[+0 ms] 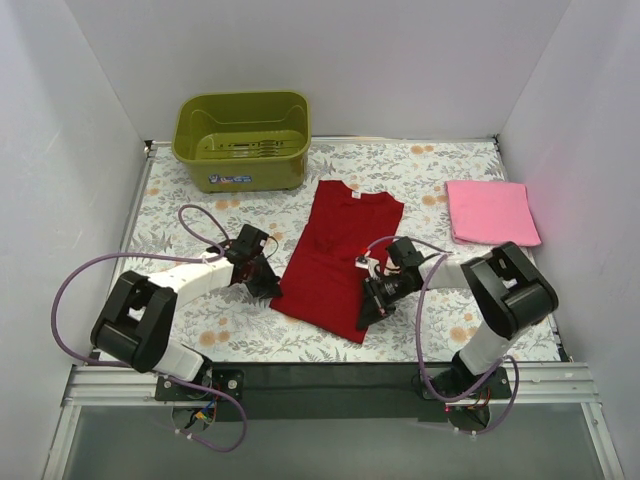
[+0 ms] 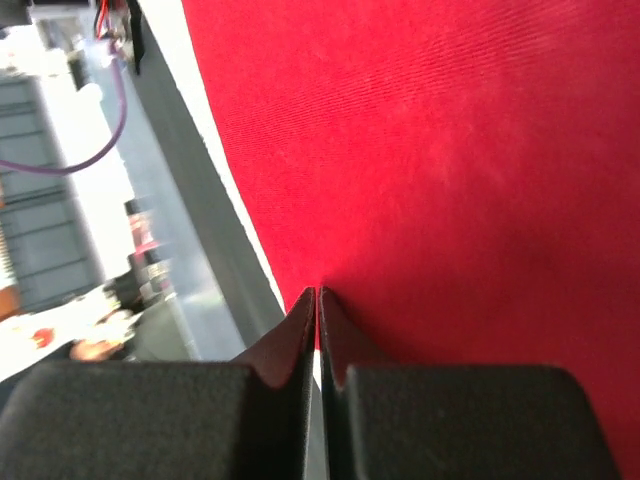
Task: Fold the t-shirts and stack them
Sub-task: Fold the tshirt
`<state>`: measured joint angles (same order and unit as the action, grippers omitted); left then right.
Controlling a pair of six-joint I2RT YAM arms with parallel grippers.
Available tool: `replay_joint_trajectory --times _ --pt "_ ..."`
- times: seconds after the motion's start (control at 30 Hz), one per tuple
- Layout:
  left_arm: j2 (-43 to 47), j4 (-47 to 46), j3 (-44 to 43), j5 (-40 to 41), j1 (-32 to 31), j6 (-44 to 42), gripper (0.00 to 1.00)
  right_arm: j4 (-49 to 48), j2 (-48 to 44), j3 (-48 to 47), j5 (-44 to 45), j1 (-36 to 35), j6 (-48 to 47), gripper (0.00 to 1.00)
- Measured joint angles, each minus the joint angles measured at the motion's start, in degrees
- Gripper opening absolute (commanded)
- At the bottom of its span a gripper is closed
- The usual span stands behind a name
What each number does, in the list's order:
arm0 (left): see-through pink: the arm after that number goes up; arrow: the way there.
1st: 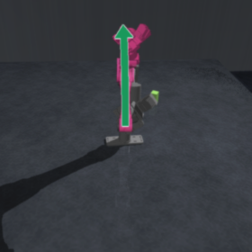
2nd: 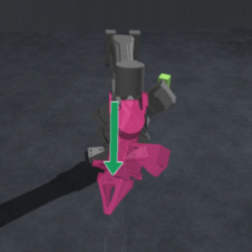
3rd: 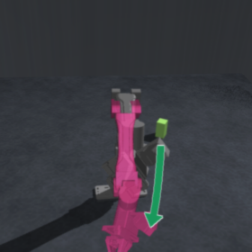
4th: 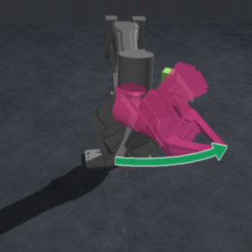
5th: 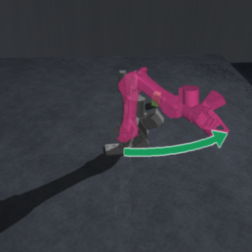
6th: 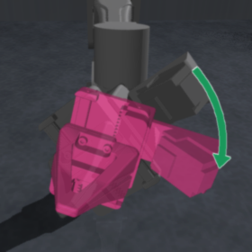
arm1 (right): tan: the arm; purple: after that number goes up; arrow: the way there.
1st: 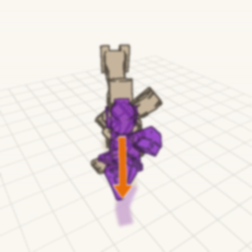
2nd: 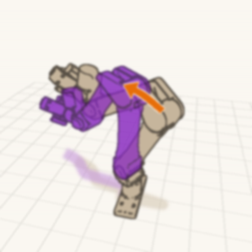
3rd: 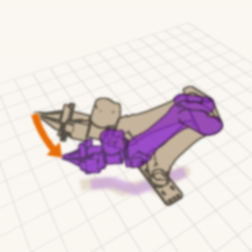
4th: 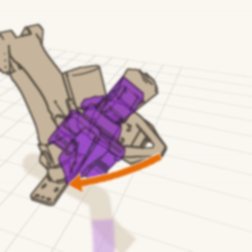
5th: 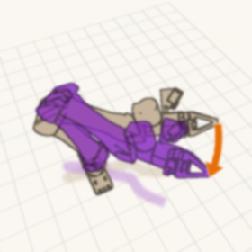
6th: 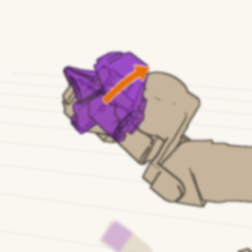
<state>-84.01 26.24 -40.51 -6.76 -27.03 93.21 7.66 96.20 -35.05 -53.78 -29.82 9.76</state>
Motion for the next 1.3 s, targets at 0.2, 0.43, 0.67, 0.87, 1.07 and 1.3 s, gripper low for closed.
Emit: replay_joint_trajectory --times 0.2,0.43,0.67,0.87,1.07,1.3 --pt "1.9 3.6 -0.9 1.8 0.3 -1.8 0.27 3.0 -9.2 -2.0 5.0 7.4 -2.1 0.08" --pt "6.9 8.5 -3.5 4.5 0.5 -2.9 0.37 2.7 -6.2 -8.5 8.9 13.3 -3.7 0.08" --pt "8.0 11.3 -2.9 6.0 0.7 -3.0 0.46 2.9 1.4 -9.4 11.5 16.1 -3.0 0.08" --pt "9.8 12.9 -1.0 6.1 0.7 -2.6 0.56 5.9 -5.6 -9.3 16.4 15.7 -3.3 0.24" --pt "9.9 12.6 -0.3 4.3 -0.2 -1.3 0.66 10.6 -20.0 -9.8 27.0 4.3 -5.4 0.54" --pt "9.2 12.3 -0.2 4.2 -3.1 0.3 0.65 17.1 -23.3 -10.2 41.8 -18.1 -6.2 0.61"
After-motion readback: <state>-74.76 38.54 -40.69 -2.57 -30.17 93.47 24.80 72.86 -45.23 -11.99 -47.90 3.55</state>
